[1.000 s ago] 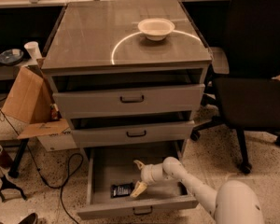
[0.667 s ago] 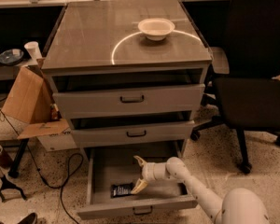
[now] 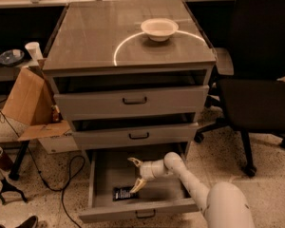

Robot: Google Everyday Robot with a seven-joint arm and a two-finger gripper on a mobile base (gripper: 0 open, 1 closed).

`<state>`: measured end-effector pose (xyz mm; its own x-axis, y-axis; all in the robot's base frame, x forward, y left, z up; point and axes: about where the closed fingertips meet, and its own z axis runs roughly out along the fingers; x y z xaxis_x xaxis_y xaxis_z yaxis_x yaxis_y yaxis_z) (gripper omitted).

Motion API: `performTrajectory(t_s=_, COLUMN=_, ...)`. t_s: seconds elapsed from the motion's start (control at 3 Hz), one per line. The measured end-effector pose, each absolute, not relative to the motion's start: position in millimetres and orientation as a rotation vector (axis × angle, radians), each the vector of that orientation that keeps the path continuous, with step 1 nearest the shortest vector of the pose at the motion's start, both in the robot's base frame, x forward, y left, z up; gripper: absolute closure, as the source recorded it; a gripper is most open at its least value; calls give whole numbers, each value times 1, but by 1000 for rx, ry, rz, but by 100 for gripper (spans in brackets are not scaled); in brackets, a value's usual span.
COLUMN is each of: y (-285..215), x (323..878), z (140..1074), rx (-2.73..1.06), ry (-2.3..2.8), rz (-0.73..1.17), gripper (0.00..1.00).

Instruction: Pick rxbar blueberry from bottom drawer and place on counter

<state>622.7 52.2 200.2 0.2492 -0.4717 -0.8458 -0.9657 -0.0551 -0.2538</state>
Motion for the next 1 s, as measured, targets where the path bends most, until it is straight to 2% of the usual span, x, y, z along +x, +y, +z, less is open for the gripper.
performTrajectory(t_s=0.33, y=73, x=635, z=191, rx=-1750, ry=1327, rz=762, gripper=0)
performTrajectory(t_s=1.0, y=74, x=625, z=166, rx=-1701, ry=1355, rz=729, gripper=0)
